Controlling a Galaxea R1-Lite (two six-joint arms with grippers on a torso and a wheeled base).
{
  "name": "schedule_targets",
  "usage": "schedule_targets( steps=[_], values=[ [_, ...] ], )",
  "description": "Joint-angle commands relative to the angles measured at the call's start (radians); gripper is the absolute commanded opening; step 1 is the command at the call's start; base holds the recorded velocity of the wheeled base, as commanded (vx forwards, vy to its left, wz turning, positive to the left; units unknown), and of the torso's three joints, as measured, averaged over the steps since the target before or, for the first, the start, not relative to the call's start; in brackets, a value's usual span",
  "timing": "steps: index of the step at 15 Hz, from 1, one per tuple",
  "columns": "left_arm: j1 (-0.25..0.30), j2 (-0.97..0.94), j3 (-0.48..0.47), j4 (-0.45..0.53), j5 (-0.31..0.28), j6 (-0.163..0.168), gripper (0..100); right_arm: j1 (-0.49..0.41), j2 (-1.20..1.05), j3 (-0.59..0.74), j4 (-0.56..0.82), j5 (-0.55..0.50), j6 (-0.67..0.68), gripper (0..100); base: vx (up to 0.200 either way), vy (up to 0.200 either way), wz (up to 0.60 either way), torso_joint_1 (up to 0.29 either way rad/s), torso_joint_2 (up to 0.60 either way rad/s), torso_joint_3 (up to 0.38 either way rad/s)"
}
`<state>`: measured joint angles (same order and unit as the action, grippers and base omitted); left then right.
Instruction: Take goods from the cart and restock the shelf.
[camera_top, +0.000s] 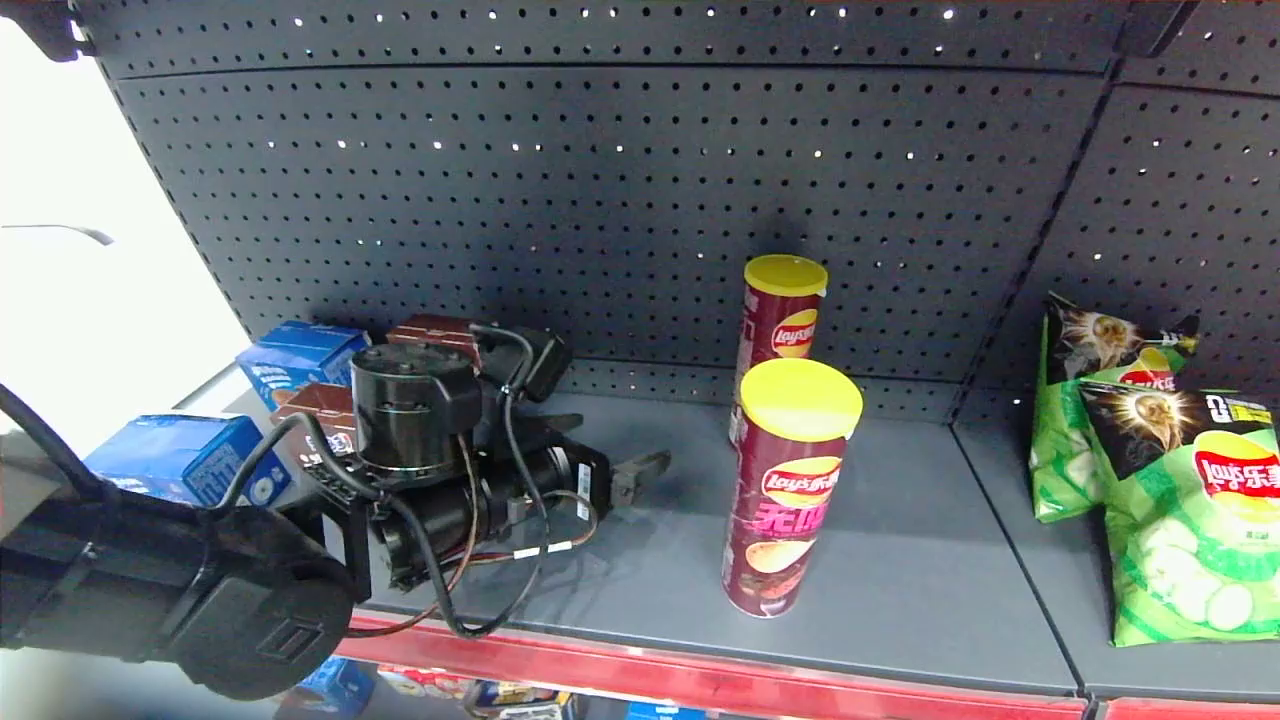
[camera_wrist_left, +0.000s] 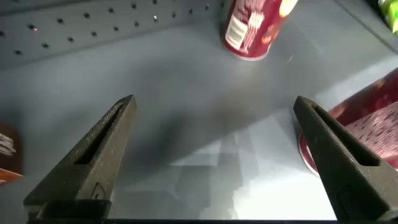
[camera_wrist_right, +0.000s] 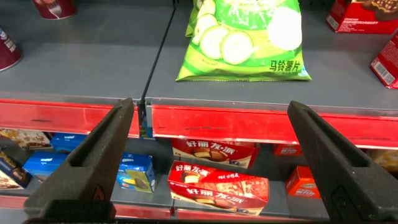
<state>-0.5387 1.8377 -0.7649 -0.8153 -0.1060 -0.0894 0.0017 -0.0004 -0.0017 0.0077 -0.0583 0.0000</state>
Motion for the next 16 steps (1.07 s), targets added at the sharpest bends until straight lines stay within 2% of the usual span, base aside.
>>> schedule_targets(
  steps=[1, 4, 10, 12, 14, 16],
  values=[
    [-0.003, -0.043, 0.004, 0.001, 0.005, -0.004, 100, 0.0, 0.0, 0.0, 0.0, 0.0, 0.0, 100, 0.0, 0.0, 0.0, 0.0, 0.0, 0.0],
    [-0.004, -0.094, 0.029, 0.004, 0.008, -0.004, 100, 0.0, 0.0, 0.0, 0.0, 0.0, 0.0, 100, 0.0, 0.0, 0.0, 0.0, 0.0, 0.0],
    [-0.021, -0.302, 0.217, 0.004, 0.051, -0.004, 100, 0.0, 0.0, 0.0, 0.0, 0.0, 0.0, 100, 0.0, 0.0, 0.0, 0.0, 0.0, 0.0],
    [-0.05, -0.403, 0.305, 0.007, 0.086, -0.013, 100, 0.0, 0.0, 0.0, 0.0, 0.0, 0.0, 100, 0.0, 0.0, 0.0, 0.0, 0.0, 0.0],
    [-0.078, -0.518, 0.375, 0.065, 0.129, -0.038, 100, 0.0, 0.0, 0.0, 0.0, 0.0, 0.0, 100, 0.0, 0.0, 0.0, 0.0, 0.0, 0.0],
    [-0.066, -0.649, 0.446, 0.114, 0.18, -0.039, 100, 0.0, 0.0, 0.0, 0.0, 0.0, 0.0, 100, 0.0, 0.0, 0.0, 0.0, 0.0, 0.0]
  ],
)
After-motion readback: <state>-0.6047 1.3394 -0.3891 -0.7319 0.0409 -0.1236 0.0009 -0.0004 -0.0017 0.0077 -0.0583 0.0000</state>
